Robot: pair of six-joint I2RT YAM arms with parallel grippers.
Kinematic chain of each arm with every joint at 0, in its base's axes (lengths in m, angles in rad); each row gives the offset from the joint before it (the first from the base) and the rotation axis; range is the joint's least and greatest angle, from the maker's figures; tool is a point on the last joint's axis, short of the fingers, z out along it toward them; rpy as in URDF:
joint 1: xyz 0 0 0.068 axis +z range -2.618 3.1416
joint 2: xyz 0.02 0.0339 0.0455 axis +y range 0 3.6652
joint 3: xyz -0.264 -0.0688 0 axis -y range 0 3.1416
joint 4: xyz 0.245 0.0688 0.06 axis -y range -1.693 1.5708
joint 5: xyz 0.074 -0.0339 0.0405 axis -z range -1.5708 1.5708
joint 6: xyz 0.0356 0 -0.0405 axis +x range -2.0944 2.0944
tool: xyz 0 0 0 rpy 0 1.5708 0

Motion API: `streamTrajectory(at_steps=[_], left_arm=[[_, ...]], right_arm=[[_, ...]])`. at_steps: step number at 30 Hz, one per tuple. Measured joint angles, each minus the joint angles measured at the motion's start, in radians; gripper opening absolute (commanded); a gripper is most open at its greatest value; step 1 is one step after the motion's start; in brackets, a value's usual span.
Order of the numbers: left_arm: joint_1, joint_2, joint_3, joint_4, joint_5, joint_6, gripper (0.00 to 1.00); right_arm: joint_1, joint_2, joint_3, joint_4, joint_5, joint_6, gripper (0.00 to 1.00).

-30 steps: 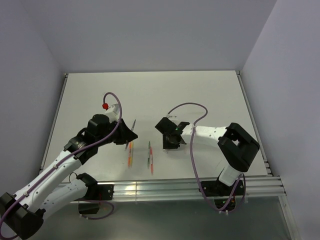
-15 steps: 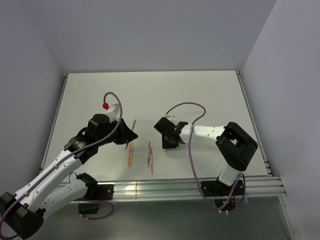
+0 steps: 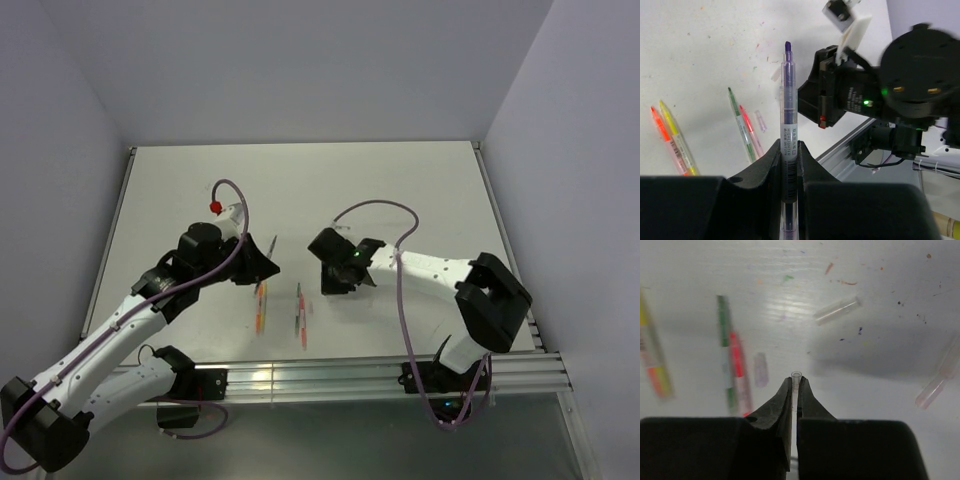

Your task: Insert the pens into the pen caps

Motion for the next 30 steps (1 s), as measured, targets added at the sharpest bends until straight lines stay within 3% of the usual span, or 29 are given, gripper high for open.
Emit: streamTrajectory(at_steps=[5, 11, 19, 30], left_arm=[[0.000, 0.005, 0.060, 0.012, 0.012, 0.008, 0.00], [-0.013, 0.019, 0.116, 0.044, 0.015, 0.012, 0.00], [-0.059, 0.036, 0.180, 0.037, 0.007, 0.043, 0.00], [-0.061, 0.037, 0.182, 0.021, -0.008, 0.053, 0.00]], right_arm=[[-0.051, -0.072, 0.213, -0.045, -0.054, 0.099, 0.00], [-0.147, -0.069, 0.458, 0.080, -0.092, 0.245, 0.00], [-0.206, -0.025, 0.462, 0.146, -0.178, 0.354, 0.00], [-0.204, -0.080, 0.460, 0.192, -0.185, 0.376, 0.00]])
